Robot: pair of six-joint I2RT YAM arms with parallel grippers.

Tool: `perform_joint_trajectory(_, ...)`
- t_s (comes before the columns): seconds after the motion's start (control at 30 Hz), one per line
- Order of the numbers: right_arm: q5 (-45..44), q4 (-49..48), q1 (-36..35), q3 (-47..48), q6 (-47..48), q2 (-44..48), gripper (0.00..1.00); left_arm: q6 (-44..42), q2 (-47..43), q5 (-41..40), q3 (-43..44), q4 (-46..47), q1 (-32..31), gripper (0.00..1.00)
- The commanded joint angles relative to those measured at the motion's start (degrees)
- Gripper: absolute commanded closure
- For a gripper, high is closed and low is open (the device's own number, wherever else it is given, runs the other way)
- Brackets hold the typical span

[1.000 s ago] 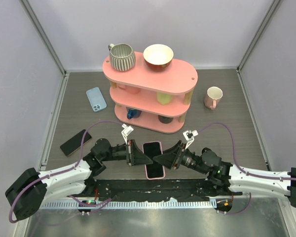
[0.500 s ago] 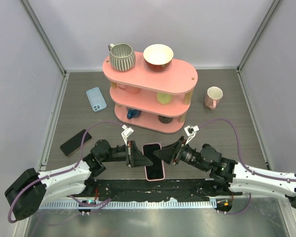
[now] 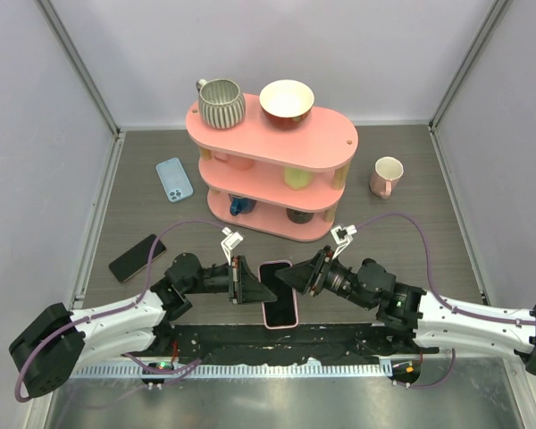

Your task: Put the phone into the phone case

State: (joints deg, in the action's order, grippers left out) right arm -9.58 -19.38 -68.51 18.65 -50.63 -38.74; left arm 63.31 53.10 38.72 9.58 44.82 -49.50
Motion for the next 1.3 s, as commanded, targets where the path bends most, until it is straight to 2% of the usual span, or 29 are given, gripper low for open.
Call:
perform_joint_trajectory(0.0, -0.35, -10.51, -0.13, 2.44, -2.8, 1.3, 0.5, -0.55, 0.77, 1.01, 0.52, 1.32, -0.51, 1.0)
perform_joint_trajectory(0.2, 0.79, -14.02, -0.13, 1.39, -5.35, 0.25, 0.5, -0.55, 0.51, 1.1, 0.26, 1.32, -0.51, 1.0)
perform_joint_trajectory(0.3, 1.49, -16.47, -0.04, 0.42, -6.05, -0.37, 0.64, -0.47, 0.51, 0.57, 0.0, 0.97, -0.51, 1.0)
perform_joint_trajectory(0.33, 1.76, -19.09, -0.13, -0.54, -6.14, -0.46, 0.73, -0.29, 0.51, 0.48, -0.09, 0.97, -0.51, 1.0)
perform_joint_trajectory(0.4, 2.9, -21.31, -0.13, -1.16, -6.5, -0.98, 0.84, 0.06, 0.34, 0.39, -0.27, 1.15, -0.51, 1.0)
perform_joint_trajectory(0.57, 5.98, -22.98, -0.13, -1.69, -6.06, -2.04, 0.94, 1.29, -0.89, -1.01, -0.27, 0.8, -0.6, 0.98)
perform_joint_trajectory(0.6, 6.24, -23.68, -0.04, -1.95, -6.06, -2.13, 0.95, 1.55, -1.07, -1.28, -0.27, 0.8, -0.52, 0.96)
perform_joint_trajectory(0.63, 6.42, -23.86, -0.13, -2.04, -5.88, -2.13, 0.96, 1.9, -1.51, -1.37, -0.18, 0.88, -0.51, 0.88)
perform_joint_trajectory(0.83, 7.12, -24.57, -0.13, -2.75, -5.09, -2.39, 0.98, 2.87, -3.0, -3.65, 0.08, 1.15, -0.51, 0.64)
perform_joint_trajectory(0.93, 7.65, -23.34, -0.13, -2.48, -3.95, -2.3, 0.99, 3.31, -3.53, -5.32, -0.18, 0.97, -0.51, 0.6)
perform_joint_trajectory(0.97, 7.82, -23.25, -0.13, -2.57, -4.04, -2.22, 0.97, 3.49, -3.62, -5.41, -0.35, 1.67, -0.51, 0.63)
perform_joint_trajectory(1.0, 8.17, -23.16, -0.13, -2.66, -4.04, -2.3, 0.87, 3.49, -3.71, -5.41, -0.62, 2.37, -0.51, 0.69)
perform_joint_trajectory(1.03, 8.35, -22.55, -0.13, -2.31, -4.04, -2.22, 0.8, 3.66, -3.88, -5.32, -0.88, 3.16, -0.51, 0.82)
perform_joint_trajectory(1.07, 8.01, -21.42, -0.13, -1.96, -4.21, -1.78, 0.74, 3.66, -4.06, -5.41, -1.23, 3.95, -0.51, 0.88)
perform_joint_trajectory(1.1, 6.61, -19.4, -0.13, -1.61, -4.65, -1.6, 0.6, 3.32, -4.41, -5.5, -1.32, 3.7, -0.51, 0.93)
perform_joint_trajectory(1.13, 5.81, -18.86, -0.13, -1.43, -5.35, -1.25, 0.54, 2.96, -4.41, -5.58, -1.32, 2.57, -0.51, 1.0)
perform_joint_trajectory(1.2, 2.66, -18.42, -0.04, -1.43, -8.5, 0.15, 0.46, 1.91, -4.59, -5.58, -1.5, 1.42, -0.51, 1.0)
perform_joint_trajectory(1.27, 0.89, -17.28, -0.13, -0.9, -10.36, 1.12, 0.44, 1.73, -4.5, -5.32, -1.85, 1.41, -0.51, 1.0)
